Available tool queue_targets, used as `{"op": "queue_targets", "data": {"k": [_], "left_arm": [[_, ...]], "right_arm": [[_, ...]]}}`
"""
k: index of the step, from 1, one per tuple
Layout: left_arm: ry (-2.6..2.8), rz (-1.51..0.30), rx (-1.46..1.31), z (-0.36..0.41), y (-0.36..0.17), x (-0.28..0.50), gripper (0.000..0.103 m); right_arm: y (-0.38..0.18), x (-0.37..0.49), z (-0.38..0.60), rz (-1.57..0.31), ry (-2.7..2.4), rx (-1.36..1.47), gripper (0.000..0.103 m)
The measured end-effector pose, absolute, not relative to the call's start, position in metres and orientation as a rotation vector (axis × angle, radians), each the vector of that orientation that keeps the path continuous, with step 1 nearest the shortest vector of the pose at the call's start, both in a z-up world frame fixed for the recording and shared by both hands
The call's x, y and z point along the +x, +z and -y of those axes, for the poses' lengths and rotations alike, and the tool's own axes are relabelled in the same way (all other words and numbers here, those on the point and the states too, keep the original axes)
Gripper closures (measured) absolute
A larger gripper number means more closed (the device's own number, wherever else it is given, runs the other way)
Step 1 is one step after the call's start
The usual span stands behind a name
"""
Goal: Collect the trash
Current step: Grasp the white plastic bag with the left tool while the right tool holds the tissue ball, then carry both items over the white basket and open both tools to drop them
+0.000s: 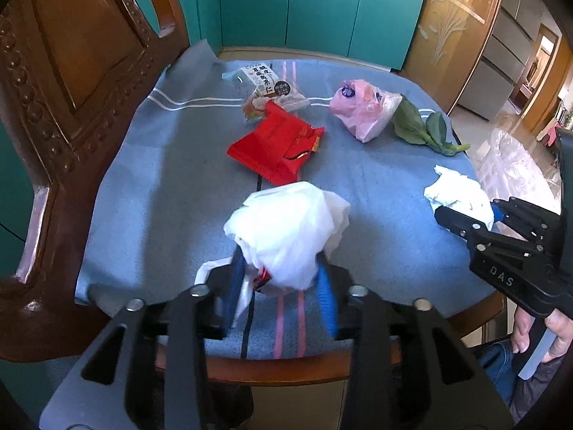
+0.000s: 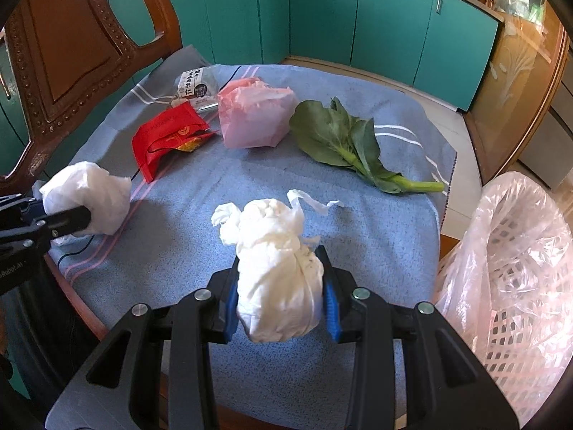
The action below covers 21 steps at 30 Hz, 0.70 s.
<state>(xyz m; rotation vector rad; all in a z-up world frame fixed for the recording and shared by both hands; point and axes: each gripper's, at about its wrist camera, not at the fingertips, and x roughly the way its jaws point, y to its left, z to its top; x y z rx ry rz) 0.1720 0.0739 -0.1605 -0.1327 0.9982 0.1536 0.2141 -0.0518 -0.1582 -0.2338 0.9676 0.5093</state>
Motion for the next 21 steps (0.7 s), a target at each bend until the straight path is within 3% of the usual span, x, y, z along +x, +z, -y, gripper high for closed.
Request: {"op": "queue_targets", "data": {"k": [2, 5, 6, 8, 11, 21], "left_arm": [[0.151, -0.99, -0.125, -0.072, -0.158, 0.173, 0.045], [0.145, -0.986, -0.106, -0.069, -0.158, 0.177, 0.042], [0.143, -0.991, -0.108, -0.069, -0.159, 0.179, 0.043], [0.128, -1.01, -0.119, -0.068, -0.164, 0.183, 0.065], [0.126, -1.009, -0.109, -0.067, -0.166, 0.183, 0.074], [0.16, -0.923, -0.044, -0.06, -0.138, 0.171, 0.078]], "right_arm": [[-0.159, 0.214, 0.052, -0.97, 0.507, -0.234, 0.066], [-0.161, 0.216, 0.051, -0.975, 0.504, -0.234, 0.066], [-0.161, 0.216, 0.051, -0.976, 0.504, -0.236, 0.066], [-0.162, 0.215, 0.05, -0.976, 0.503, -0.24, 0.066], [-0.162, 0.215, 0.049, -0.973, 0.504, -0.243, 0.066], [-0.156, 0.214, 0.053, -0.952, 0.493, -0.231, 0.066]]}}
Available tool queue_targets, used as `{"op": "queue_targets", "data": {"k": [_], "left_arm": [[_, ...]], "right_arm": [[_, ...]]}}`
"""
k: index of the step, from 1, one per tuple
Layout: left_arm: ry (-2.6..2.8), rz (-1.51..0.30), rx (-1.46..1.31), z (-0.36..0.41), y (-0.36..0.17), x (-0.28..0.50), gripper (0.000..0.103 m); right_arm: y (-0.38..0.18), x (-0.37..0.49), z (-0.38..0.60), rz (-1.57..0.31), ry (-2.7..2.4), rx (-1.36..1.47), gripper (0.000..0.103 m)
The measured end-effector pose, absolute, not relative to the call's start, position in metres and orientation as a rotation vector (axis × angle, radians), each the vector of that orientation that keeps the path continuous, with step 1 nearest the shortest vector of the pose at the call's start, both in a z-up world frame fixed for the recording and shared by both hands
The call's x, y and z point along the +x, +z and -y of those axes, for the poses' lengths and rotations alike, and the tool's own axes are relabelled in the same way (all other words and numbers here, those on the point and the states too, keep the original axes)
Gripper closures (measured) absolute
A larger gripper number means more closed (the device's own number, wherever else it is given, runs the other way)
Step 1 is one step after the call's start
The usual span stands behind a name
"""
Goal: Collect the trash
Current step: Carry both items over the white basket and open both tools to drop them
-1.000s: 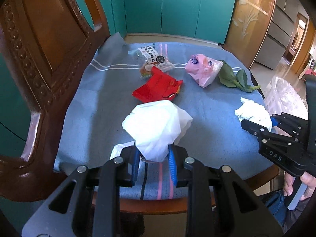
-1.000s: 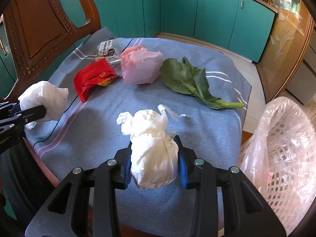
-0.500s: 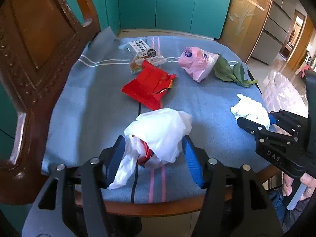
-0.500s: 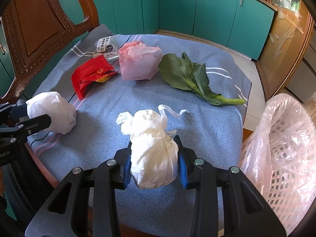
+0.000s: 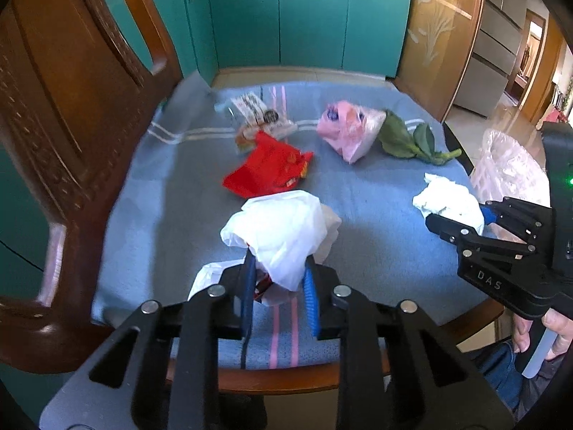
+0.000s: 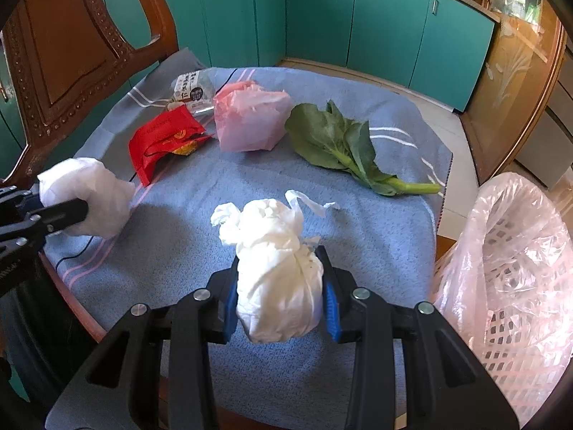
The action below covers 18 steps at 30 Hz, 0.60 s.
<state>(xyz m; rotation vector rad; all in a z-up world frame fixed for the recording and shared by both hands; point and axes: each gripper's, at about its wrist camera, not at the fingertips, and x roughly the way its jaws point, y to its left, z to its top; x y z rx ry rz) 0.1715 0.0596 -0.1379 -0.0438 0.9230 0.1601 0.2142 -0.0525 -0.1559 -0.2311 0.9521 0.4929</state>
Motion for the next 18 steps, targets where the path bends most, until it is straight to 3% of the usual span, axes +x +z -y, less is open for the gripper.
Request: {"op": "queue_targets", "data": {"k": [18], "left_arm": [[0.163, -0.903, -0.039, -0.0562, -0.1306, 0.1661, 0.078]], "right_arm": [[-0.152, 0.2116, 0.0564, -0.938, 0.487, -0.223, 0.066]]}}
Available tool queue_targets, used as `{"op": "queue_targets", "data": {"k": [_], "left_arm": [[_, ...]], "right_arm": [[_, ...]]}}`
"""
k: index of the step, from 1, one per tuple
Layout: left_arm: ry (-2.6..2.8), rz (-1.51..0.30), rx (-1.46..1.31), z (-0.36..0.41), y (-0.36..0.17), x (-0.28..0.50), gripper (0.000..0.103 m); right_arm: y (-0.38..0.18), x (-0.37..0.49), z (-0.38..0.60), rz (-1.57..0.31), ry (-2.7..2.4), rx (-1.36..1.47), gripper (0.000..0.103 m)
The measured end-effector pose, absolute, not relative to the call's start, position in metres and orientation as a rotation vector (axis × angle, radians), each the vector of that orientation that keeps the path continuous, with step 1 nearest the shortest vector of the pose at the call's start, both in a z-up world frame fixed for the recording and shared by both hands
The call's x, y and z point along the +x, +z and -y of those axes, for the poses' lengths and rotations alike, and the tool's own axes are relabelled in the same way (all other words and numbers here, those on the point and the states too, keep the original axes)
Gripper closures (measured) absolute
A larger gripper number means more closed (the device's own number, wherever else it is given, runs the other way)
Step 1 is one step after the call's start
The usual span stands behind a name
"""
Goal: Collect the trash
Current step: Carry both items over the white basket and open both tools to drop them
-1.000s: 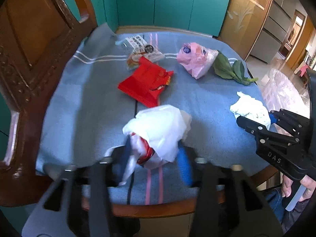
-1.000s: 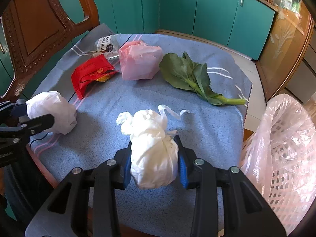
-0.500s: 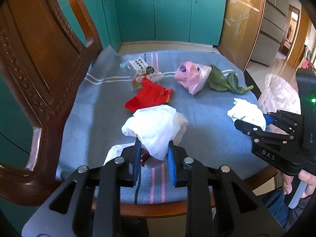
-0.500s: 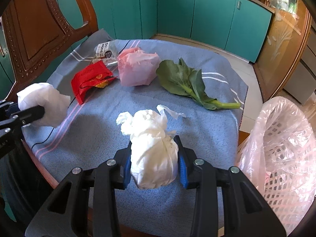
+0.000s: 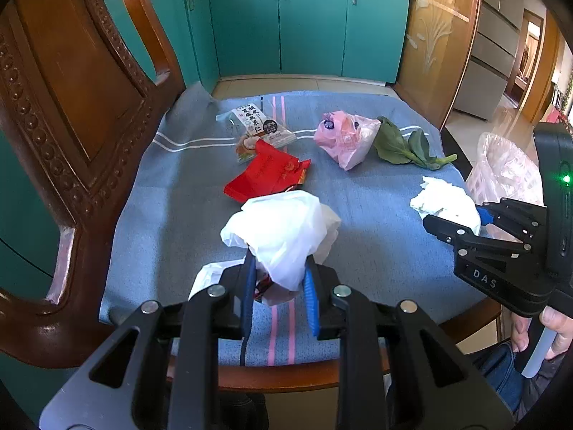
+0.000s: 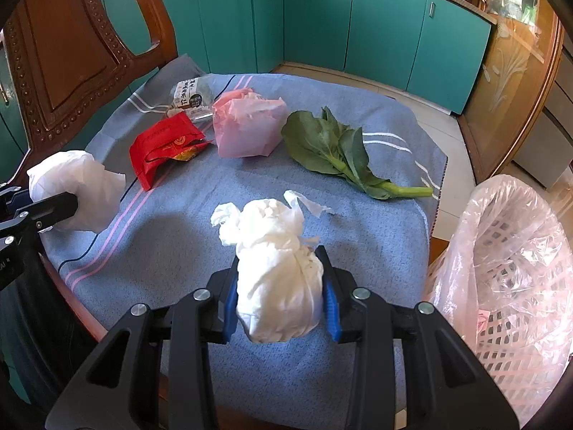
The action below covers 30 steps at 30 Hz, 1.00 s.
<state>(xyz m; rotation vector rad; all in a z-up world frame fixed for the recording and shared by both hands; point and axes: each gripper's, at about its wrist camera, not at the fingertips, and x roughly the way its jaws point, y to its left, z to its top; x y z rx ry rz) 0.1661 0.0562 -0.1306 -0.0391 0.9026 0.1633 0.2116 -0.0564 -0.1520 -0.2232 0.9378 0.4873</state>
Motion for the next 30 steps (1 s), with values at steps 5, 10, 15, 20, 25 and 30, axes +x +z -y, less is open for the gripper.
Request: {"op": "queue_targets", "data": {"k": [5, 10, 15, 20, 25, 30], "left_arm": [[0.172, -0.895, -0.048, -0.06, -0.129, 0.164, 0.078], [0.163, -0.874, -0.065, -0.061, -0.12, 0.164, 0.078], [0.09, -0.841, -0.068, -0.04, -0.105, 0.175, 0.078], [-0.043, -0.822, -0.038, 0.01, -0.093, 0.2, 0.078], [-0.201, -0.805, 0.008, 0.076, -0.087, 0.225, 0.078], [-0.378, -0.824, 0.009, 0.128, -0.09, 0.244, 0.077]], "right_arm": [[-0.147, 0.212, 0.062, -0.926, 0.477, -0.205, 0.066], [-0.122, 0.212, 0.088, -0.854, 0.455, -0.126, 0.066], [-0.081, 0.208, 0.157, -0.733, 0.329, -0.005, 0.066], [-0.077, 0.19, 0.232, -0.664, 0.064, 0.054, 0.066], [-0.11, 0.187, 0.282, -0.808, -0.056, 0.186, 0.063], [-0.112, 0.185, 0.298, -0.799, -0.135, 0.244, 0.034]]}}
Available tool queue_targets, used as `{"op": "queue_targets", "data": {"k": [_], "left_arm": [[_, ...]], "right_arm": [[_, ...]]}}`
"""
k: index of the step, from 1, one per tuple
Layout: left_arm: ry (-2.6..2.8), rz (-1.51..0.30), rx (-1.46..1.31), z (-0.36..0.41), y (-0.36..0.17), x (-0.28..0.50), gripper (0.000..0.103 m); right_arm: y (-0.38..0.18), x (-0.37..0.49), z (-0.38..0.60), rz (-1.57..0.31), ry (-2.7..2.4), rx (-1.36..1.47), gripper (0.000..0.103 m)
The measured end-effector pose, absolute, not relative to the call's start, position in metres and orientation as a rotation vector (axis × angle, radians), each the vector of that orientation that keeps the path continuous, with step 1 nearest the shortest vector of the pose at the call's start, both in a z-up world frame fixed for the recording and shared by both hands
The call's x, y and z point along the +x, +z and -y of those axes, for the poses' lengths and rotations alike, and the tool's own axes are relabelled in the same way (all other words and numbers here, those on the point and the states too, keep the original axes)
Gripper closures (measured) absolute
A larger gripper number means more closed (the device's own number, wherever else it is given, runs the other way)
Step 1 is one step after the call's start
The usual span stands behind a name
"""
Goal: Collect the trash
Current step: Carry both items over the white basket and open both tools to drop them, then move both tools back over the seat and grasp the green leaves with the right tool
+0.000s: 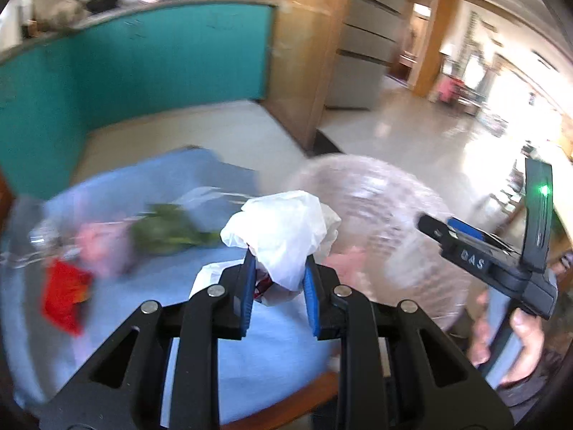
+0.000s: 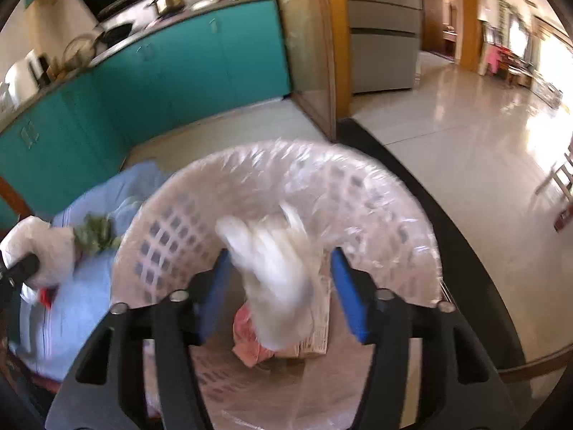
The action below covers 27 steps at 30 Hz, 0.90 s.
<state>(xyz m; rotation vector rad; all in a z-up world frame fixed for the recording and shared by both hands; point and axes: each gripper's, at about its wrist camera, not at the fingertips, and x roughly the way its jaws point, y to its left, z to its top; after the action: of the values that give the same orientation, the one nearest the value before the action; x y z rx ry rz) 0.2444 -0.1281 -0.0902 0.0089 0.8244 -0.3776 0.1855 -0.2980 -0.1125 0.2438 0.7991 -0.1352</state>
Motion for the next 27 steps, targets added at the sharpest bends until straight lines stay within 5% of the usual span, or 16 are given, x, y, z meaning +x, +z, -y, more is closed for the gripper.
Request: {"op": "queue_targets", "data": {"k": [6, 8, 11, 21, 27], "left_arm": [[-0.489, -0.888, 0.015, 0.178, -0.114, 0.262, 0.073], [-0.509, -0.874, 0.021, 0.187, -0.117, 0.261, 0.046], [-0.473, -0.825, 0.046, 0.186, -0.114, 0.254, 0.022], [-0.002, -0.809, 0.036, 0.05, -0.115, 0.229, 0.019], [0.198, -0.891, -0.055, -0.042, -0.125, 0.205, 0.019]], "right_arm": [[-0.103, 0.169, 0.338, -0.673, -0.16, 0.496, 0.028], [-0.103, 0.169, 0.343, -0.665, -0.177, 0.522, 0.028], [-0.105, 0.172, 0.343, -0.681, -0.185, 0.525, 0.028], [-0.093, 0.184, 0.308, -0.686, -0.095, 0.416, 0.025], [-0.075, 0.245, 0.189, -0.789, 0.238, 0.158, 0.023]]}}
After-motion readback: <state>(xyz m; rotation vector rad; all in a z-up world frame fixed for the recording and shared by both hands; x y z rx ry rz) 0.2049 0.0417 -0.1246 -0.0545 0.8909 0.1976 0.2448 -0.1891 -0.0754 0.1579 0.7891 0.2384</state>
